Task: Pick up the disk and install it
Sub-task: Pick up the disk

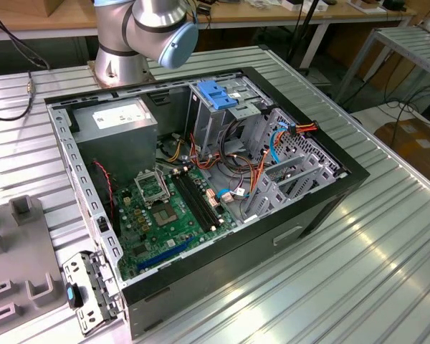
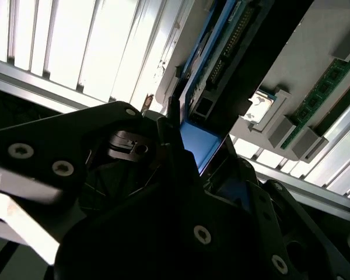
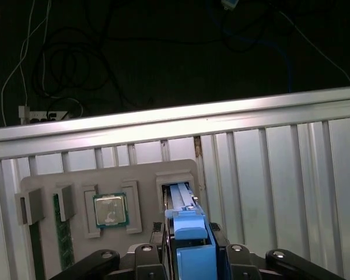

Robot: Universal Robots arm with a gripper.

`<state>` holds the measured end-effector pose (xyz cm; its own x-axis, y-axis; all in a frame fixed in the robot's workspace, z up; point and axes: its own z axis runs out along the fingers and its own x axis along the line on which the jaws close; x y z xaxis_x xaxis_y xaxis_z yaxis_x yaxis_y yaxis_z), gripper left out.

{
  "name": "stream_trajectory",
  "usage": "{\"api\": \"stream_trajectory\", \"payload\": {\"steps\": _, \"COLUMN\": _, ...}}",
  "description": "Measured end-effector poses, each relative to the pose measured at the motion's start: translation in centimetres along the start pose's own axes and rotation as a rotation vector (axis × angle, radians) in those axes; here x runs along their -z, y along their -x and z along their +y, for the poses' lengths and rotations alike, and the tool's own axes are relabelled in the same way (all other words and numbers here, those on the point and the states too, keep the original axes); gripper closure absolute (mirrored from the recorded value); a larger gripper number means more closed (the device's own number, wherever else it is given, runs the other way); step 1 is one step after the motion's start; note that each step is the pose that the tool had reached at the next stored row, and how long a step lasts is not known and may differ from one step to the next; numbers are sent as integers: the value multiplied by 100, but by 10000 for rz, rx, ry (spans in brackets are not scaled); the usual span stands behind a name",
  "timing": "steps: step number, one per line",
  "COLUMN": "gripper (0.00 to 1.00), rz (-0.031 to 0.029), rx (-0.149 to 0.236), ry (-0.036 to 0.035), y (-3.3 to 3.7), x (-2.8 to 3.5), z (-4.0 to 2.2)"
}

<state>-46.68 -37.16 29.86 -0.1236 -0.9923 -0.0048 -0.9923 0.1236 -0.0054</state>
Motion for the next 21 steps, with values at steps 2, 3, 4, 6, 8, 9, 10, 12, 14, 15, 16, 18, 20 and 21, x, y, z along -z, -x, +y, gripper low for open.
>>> {"api": "stream_trajectory", "payload": {"steps": 2, "gripper": 62, "rz": 0, "rx": -1, "ry": 0, "y": 0, "x": 0, "z": 0}}
{"api": "stream_trajectory", "payload": {"steps": 3, "gripper": 62, "rz": 0, "rx": -1, "ry": 1, "y": 0, "x": -1, "z": 0}}
{"api": "stream_trajectory", "payload": {"steps": 4, "gripper": 62, "rz": 0, "rx": 0, "ry": 0, "y": 0, "x": -1, "z": 0}}
{"api": "stream_trajectory", "payload": {"steps": 6, "gripper": 62, "rz": 0, "rx": 0, "ry": 1, "y": 0, "x": -1, "z": 0}}
{"api": "stream_trajectory", "payload": {"steps": 8, "gripper": 62, "rz": 0, "rx": -1, "ry": 0, "y": 0, "x": -1, "z": 0}}
{"api": "stream_trajectory", "payload": {"steps": 9, "gripper": 62, "rz": 1, "rx": -1, "ry": 0, "y": 0, "x": -2, "z": 0}}
{"api": "stream_trajectory", "payload": {"steps": 10, "gripper": 62, "rz": 1, "rx": -1, "ry": 1, "y": 0, "x": -2, "z": 0}}
{"api": "stream_trajectory", "payload": {"steps": 12, "gripper": 62, "rz": 1, "rx": -1, "ry": 0, "y": 0, "x": -2, "z": 0}}
{"api": "stream_trajectory", "payload": {"steps": 14, "gripper": 62, "rz": 0, "rx": 153, "ry": -1, "y": 0, "x": -3, "z": 0}}
{"api": "stream_trajectory", "payload": {"steps": 15, "gripper": 62, "rz": -2, "rx": 422, "ry": 2, "y": 0, "x": -3, "z": 1}}
{"api": "stream_trajectory", "payload": {"steps": 16, "gripper": 62, "rz": -2, "rx": 587, "ry": 3, "y": 0, "x": -3, "z": 0}}
{"api": "stream_trajectory", "payload": {"steps": 18, "gripper": 62, "rz": -5, "rx": 901, "ry": 3, "y": -1, "x": -5, "z": 0}}
{"api": "stream_trajectory", "payload": {"steps": 20, "gripper": 62, "rz": -6, "rx": 1210, "ry": 4, "y": -2, "x": -6, "z": 1}}
{"api": "stream_trajectory", "payload": {"steps": 21, "gripper": 62, "rz": -6, "rx": 1246, "ry": 5, "y": -3, "x": -5, "z": 1}}
